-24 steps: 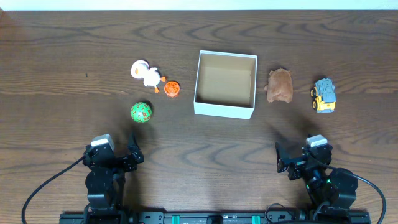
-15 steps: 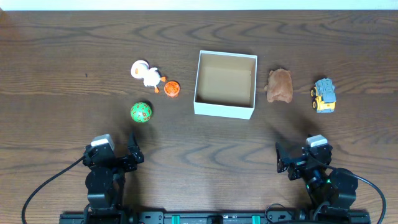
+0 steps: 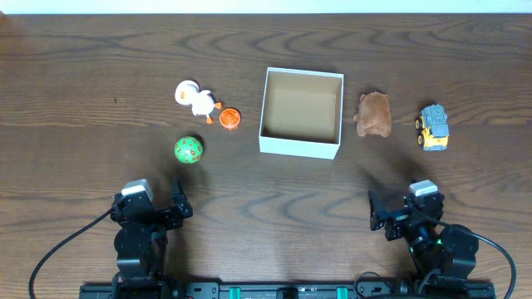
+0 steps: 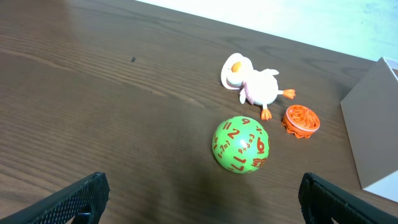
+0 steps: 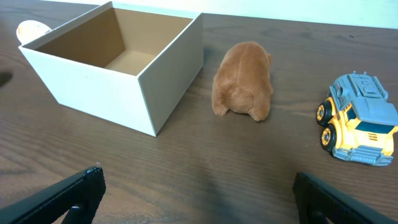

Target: Pack container

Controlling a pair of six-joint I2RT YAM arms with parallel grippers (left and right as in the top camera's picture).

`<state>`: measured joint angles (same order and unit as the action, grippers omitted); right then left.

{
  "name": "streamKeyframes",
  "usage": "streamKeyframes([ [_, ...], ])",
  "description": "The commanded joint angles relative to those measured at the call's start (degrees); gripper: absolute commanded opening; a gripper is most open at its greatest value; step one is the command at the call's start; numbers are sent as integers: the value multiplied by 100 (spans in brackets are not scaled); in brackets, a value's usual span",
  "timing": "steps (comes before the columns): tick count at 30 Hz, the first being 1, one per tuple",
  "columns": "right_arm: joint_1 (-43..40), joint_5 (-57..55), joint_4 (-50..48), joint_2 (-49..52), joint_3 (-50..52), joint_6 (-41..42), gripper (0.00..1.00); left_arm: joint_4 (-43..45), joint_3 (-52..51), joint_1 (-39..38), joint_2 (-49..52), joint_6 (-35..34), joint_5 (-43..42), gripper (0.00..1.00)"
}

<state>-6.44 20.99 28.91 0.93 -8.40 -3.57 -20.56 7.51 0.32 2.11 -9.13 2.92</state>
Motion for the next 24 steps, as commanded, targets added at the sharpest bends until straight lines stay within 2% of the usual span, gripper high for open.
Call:
streamKeyframes([
  [1, 63, -17, 2, -61, 33, -33, 99, -35, -120, 26, 13, 50, -59, 98],
  [20, 61, 201, -306, -61, 33, -9, 99, -52, -118, 26, 17, 50, 2, 98],
  [24, 63, 704, -643, -59, 33, 758, 99, -55, -118, 26, 20, 48, 2, 98],
])
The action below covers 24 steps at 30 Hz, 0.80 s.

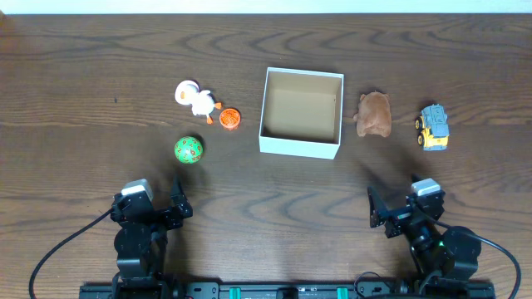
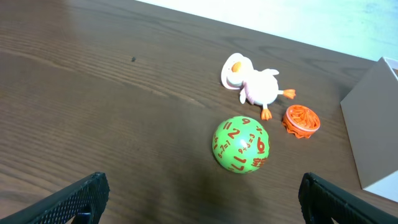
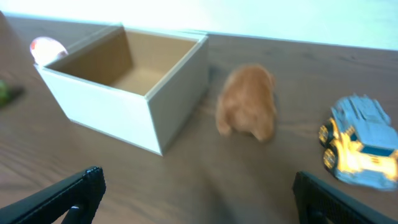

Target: Pack container

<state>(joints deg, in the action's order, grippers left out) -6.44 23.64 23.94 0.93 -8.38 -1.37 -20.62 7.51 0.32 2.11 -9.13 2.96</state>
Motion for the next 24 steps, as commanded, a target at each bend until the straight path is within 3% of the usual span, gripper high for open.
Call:
streamKeyframes([
  [1, 63, 518, -258, -50, 31, 586, 99, -48, -118, 26, 22, 28, 0, 98],
  [8, 63, 472, -1200, 605, -245, 866, 99, -278, 195, 26, 212, -168, -4, 98],
  [14, 63, 269, -1150, 2579, -1687, 634, 99, -553, 1158, 26, 1241, -164, -107, 98],
  [18, 101, 271, -527, 4295, -3163, 518, 99, -876, 2127, 26, 2391, -164, -107, 98],
  [24, 361, -133, 1176, 6861, -5821, -109, 99, -1320, 3526, 26, 4242, -164, -107, 98],
])
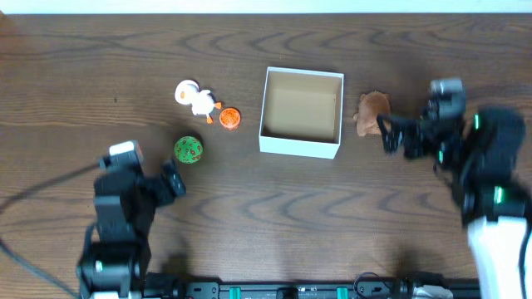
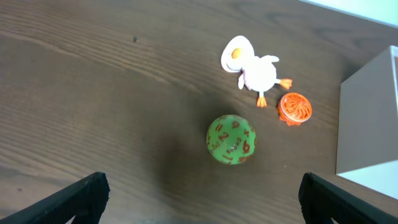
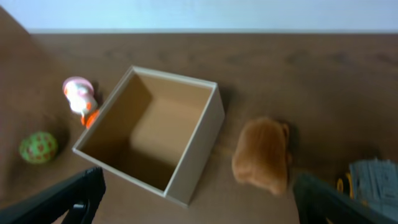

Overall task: Pack container
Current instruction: 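Move the right gripper to the brown plush hamster and grasp it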

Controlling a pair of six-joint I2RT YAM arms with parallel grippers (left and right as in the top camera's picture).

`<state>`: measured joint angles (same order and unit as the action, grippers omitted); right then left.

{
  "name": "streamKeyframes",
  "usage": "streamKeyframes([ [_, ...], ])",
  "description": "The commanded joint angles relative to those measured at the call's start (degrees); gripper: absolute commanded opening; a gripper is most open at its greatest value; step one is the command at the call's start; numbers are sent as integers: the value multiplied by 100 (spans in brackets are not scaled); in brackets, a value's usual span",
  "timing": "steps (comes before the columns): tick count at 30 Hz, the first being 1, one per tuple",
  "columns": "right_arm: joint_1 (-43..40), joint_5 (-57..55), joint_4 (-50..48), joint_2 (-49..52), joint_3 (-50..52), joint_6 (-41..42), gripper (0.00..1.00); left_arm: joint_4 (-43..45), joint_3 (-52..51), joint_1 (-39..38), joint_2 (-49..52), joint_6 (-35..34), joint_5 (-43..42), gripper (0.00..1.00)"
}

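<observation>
An open white box stands mid-table with nothing inside; the right wrist view shows its brown floor. Left of it lie a white duck, an orange disc and a green numbered ball. A brown plush lies right of the box. The toy truck is hidden under my right arm in the overhead view. My left gripper is open, raised just short of the ball. My right gripper is open, high above the table beside the plush.
The dark wooden table runs wide on all sides. A pale wall edge lies beyond its far side. Both arm bases and cables sit along the front edge.
Both arms have left the front edge. The left gripper now looks down on the ball from higher up. The right gripper is far forward and high, over the plush and truck.
Both grippers rested open at the front edge, with the toys lying either side of the empty box. Then the right wrist view was blurred and shifted while the left was unchanged. Now both arms are raised and forward; no toy has moved.
</observation>
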<state>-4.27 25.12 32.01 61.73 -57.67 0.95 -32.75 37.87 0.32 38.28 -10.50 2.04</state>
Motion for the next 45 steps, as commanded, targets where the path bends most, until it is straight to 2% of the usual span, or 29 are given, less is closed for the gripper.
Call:
streamKeyframes([
  [1, 186, -367, 586, 1134, -1283, -343, 99, -153, 669, 26, 896, -26, -13, 98],
  [4, 291, -522, 1161, 2087, -2312, -621, 99, -195, 1108, 28, 1711, -24, -13, 98],
  [6, 323, -459, 1191, 2533, -2673, -643, 99, -195, 1274, 46, 2142, -24, -11, 98],
  [10, 317, -278, 1196, 3134, -2789, -575, 99, -192, 1464, 254, 2966, -26, -13, 98],
  [15, 352, -966, 1276, 3681, -2789, -413, 99, -195, 1467, 566, 3508, -26, -13, 98],
  [22, 566, -2339, 1296, 4291, -2789, -52, 99, -195, 1460, 669, 3707, -26, -11, 98],
  [29, 645, -2319, 1211, 5056, -2789, 125, 99, -195, 1453, 669, 3707, -26, -11, 98],
  [34, 645, -2312, 1132, 5574, -2789, 551, 97, -195, 1456, 669, 3707, -26, -13, 98],
  [35, 654, -2295, 1113, 5652, -2789, 566, 95, -195, 1456, 669, 3707, -26, -13, 98],
  [38, 671, -2291, 1104, 5810, -2789, 568, 74, -195, 1456, 669, 3707, -26, -11, 98],
  [45, 695, -2275, 1185, 5643, -2817, 592, 15, -195, 1453, 669, 3707, -26, -13, 98],
])
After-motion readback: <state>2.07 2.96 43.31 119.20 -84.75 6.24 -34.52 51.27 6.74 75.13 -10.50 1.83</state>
